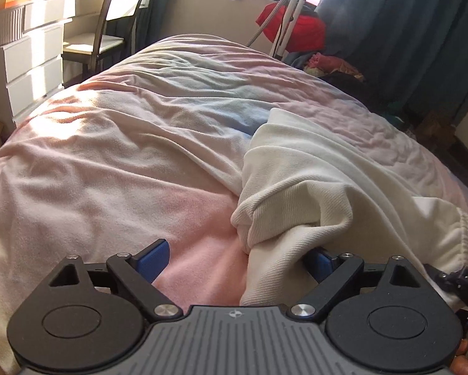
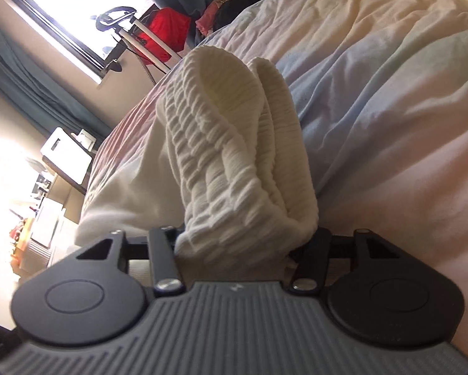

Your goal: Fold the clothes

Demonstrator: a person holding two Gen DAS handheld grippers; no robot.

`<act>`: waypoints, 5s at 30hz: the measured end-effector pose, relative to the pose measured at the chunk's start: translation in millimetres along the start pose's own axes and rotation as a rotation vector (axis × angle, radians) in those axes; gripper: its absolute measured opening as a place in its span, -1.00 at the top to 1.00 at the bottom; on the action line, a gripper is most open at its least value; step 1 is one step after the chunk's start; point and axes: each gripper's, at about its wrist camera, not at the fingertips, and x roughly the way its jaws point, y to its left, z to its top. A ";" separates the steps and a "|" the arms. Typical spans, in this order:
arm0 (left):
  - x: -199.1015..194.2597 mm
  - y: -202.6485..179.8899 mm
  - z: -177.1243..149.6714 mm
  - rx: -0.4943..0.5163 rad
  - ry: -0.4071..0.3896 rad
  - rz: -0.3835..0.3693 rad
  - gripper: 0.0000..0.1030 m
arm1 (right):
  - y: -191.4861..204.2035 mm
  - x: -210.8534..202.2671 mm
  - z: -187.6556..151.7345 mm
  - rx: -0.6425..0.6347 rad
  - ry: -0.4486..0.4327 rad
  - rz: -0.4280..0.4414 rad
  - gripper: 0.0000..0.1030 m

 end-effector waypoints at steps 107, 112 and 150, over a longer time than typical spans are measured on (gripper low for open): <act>-209.5 -280.8 56.9 0.789 -0.475 -0.496 -0.99 | 98.3 -298.0 99.1 -0.354 -0.543 -0.249 -0.88; -200.6 -262.2 15.6 0.800 -0.522 -0.478 -0.99 | 77.8 -289.5 55.0 -0.377 -0.643 -0.283 -0.88; -68.5 -197.6 -10.1 0.621 -0.460 -0.335 -0.99 | 13.5 -161.8 0.8 -0.414 -0.551 -0.439 -0.88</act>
